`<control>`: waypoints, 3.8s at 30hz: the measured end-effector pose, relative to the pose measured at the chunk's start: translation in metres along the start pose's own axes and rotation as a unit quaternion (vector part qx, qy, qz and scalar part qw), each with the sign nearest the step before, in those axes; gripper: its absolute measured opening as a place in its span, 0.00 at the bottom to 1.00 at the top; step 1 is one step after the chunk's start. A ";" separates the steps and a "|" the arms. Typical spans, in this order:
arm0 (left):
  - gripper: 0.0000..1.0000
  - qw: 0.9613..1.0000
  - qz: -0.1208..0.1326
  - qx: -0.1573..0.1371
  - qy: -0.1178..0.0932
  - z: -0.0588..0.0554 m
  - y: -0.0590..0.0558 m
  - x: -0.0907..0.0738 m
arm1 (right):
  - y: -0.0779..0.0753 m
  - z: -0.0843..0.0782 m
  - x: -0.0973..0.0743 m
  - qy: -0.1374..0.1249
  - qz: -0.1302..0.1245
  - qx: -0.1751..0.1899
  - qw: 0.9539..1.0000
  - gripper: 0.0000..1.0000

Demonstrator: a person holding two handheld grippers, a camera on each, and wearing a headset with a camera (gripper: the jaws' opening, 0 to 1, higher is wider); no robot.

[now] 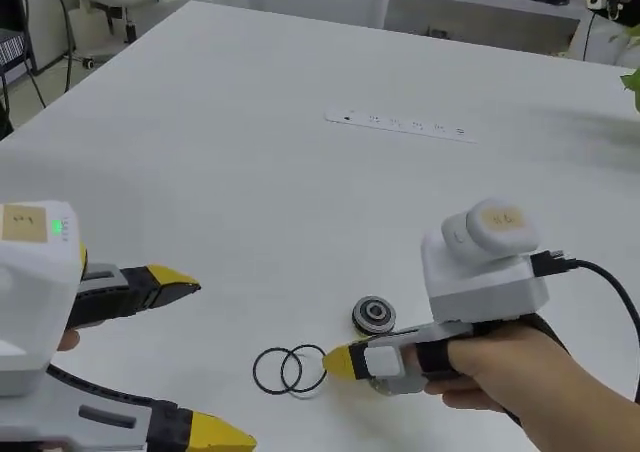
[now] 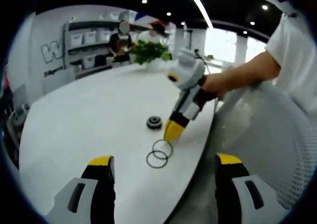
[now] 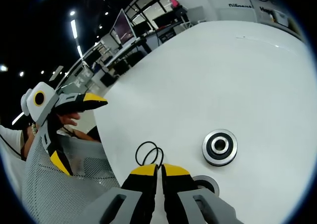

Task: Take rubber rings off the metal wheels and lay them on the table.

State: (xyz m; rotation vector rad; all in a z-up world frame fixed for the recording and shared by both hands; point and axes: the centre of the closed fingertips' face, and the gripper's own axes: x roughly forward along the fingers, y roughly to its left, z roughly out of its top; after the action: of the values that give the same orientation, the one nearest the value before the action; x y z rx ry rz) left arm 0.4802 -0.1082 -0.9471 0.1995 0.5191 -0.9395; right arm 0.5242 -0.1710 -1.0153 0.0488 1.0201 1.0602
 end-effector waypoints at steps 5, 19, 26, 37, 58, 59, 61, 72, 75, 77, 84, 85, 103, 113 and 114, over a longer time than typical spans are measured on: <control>0.84 1.000 -0.001 0.001 0.004 -0.001 0.000 0.000 | -0.001 0.002 -0.001 -0.002 -0.004 -0.006 1.000 0.04; 0.84 1.000 -0.001 0.004 0.008 -0.002 -0.001 0.001 | 0.001 0.030 -0.018 -0.057 -0.004 -0.053 0.997 0.07; 0.84 1.000 -0.003 0.006 0.011 -0.003 -0.001 0.001 | -0.004 0.049 -0.032 -0.098 -0.008 -0.065 0.993 0.10; 0.85 1.000 -0.012 0.011 0.000 0.006 -0.004 0.000 | -0.016 0.075 -0.066 -0.176 -0.024 -0.088 0.980 0.13; 0.83 0.992 -0.016 0.120 -0.023 0.091 0.046 -0.019 | -0.052 0.073 -0.090 -0.194 -0.049 -0.129 0.971 0.23; 0.83 0.992 -0.014 0.124 -0.032 0.100 0.049 -0.018 | -0.055 0.071 -0.090 -0.192 -0.052 -0.127 0.972 0.23; 0.83 0.990 -0.017 0.134 -0.040 0.112 0.051 -0.016 | -0.058 0.069 -0.091 -0.188 -0.054 -0.128 0.972 0.23; 0.80 0.975 -0.060 0.209 -0.044 0.164 0.053 0.024 | -0.072 0.057 -0.090 -0.170 -0.065 -0.123 0.976 0.23; 0.76 0.973 -0.074 0.215 -0.051 0.171 0.049 0.040 | -0.075 0.050 -0.086 -0.158 -0.066 -0.122 0.978 0.23; 0.71 0.965 -0.068 0.245 -0.062 0.174 0.050 0.053 | -0.076 0.048 -0.084 -0.155 -0.067 -0.122 0.978 0.24; 0.62 0.970 -0.065 0.199 -0.125 0.162 0.049 0.090 | -0.082 0.044 -0.083 -0.154 -0.070 -0.120 0.978 0.23; 0.61 0.971 -0.063 0.193 -0.129 0.159 0.049 0.094 | -0.083 0.044 -0.082 -0.153 -0.070 -0.117 0.979 0.23; 0.39 0.981 -0.085 0.168 -0.040 0.069 0.033 0.144 | -0.087 0.027 -0.055 -0.099 -0.087 -0.162 0.978 0.20; 0.29 0.985 -0.087 0.146 -0.007 0.044 0.029 0.155 | -0.085 0.018 -0.046 -0.071 -0.090 -0.192 0.975 0.24; 0.29 0.985 -0.086 0.148 -0.005 0.043 0.028 0.156 | -0.085 0.018 -0.045 -0.069 -0.087 -0.192 0.975 0.26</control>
State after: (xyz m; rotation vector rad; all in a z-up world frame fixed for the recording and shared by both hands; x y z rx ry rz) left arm 0.5922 -0.2200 -0.9908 0.4236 0.3900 -1.1861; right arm 0.5913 -0.2421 -1.0159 -0.2735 0.6674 1.0597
